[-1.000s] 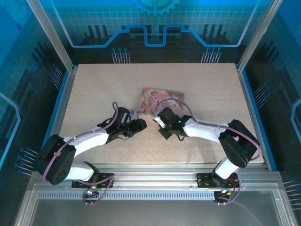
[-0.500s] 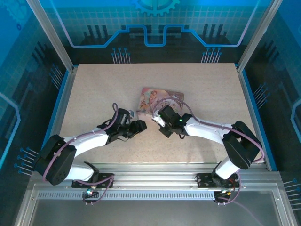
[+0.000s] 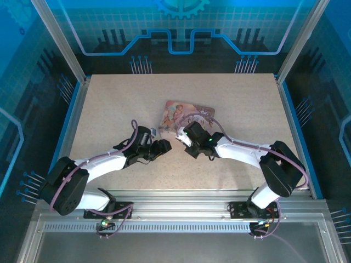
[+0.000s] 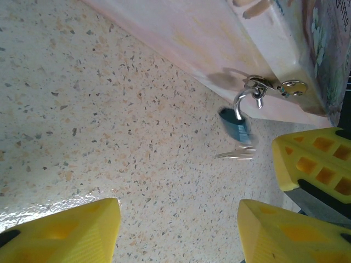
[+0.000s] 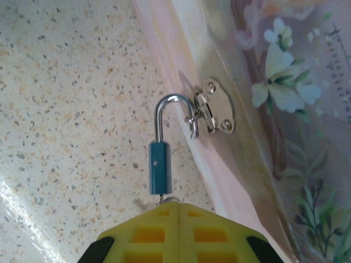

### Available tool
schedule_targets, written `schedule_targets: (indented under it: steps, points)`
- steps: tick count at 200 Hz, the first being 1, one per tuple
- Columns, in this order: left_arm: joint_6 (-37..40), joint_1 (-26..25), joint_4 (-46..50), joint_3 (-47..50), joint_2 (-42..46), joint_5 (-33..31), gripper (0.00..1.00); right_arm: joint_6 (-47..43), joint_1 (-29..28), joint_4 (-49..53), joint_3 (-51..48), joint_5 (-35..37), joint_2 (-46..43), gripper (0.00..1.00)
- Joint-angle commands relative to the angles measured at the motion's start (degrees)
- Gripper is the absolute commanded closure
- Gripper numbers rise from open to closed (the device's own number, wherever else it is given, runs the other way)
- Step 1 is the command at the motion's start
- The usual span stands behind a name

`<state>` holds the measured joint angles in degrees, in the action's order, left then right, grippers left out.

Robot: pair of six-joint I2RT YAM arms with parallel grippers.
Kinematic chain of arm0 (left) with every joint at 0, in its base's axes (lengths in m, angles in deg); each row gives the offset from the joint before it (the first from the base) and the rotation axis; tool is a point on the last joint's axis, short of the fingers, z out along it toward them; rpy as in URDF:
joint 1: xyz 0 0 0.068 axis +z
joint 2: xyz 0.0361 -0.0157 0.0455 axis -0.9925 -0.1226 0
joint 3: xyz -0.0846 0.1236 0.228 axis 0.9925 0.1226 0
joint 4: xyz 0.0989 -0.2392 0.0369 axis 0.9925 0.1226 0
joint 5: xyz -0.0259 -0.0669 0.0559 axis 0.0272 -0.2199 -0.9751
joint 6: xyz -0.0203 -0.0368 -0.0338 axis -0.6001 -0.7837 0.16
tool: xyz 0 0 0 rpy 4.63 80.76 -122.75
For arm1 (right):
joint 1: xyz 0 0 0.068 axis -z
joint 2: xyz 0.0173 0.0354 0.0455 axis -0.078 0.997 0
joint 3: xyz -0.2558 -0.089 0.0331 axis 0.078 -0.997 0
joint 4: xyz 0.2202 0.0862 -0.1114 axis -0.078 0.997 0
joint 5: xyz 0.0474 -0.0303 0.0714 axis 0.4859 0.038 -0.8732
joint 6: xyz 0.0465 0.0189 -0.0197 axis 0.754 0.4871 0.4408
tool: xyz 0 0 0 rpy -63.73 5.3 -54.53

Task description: Unlock a padlock with a key

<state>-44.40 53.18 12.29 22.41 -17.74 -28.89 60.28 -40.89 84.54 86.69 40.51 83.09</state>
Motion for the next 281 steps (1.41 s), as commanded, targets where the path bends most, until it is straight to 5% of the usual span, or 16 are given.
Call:
schedule_targets:
  steps: [1,67,101,135,281]
  points:
    - [-0.99,0.43,-0.28,1.03,0.94,1.04,0.4,-1.14,-0.44,-2.58,1.83,-1.77,-0.06,1.0]
    - [-1.03,0.42,-0.26,1.53,1.31,0.56,0.4,2.78,-0.73,-1.98,1.42,-2.86,-0.99,1.0]
    - [-0.97,0.43,-0.55,1.73,1.11,0.61,0.4,11.54,-0.19,-6.44,-3.19,-5.25,-1.87,0.69]
    - [-0.91,0.42,-0.2,1.6,1.23,0.61,0.4,16.98,0.28,-10.73,-7.13,-6.44,-0.65,0.59]
    - [-0.56,0.42,0.33,1.63,1.47,0.12,0.4,22.19,1.76,-15.15,-5.05,-6.63,8.36,0.56]
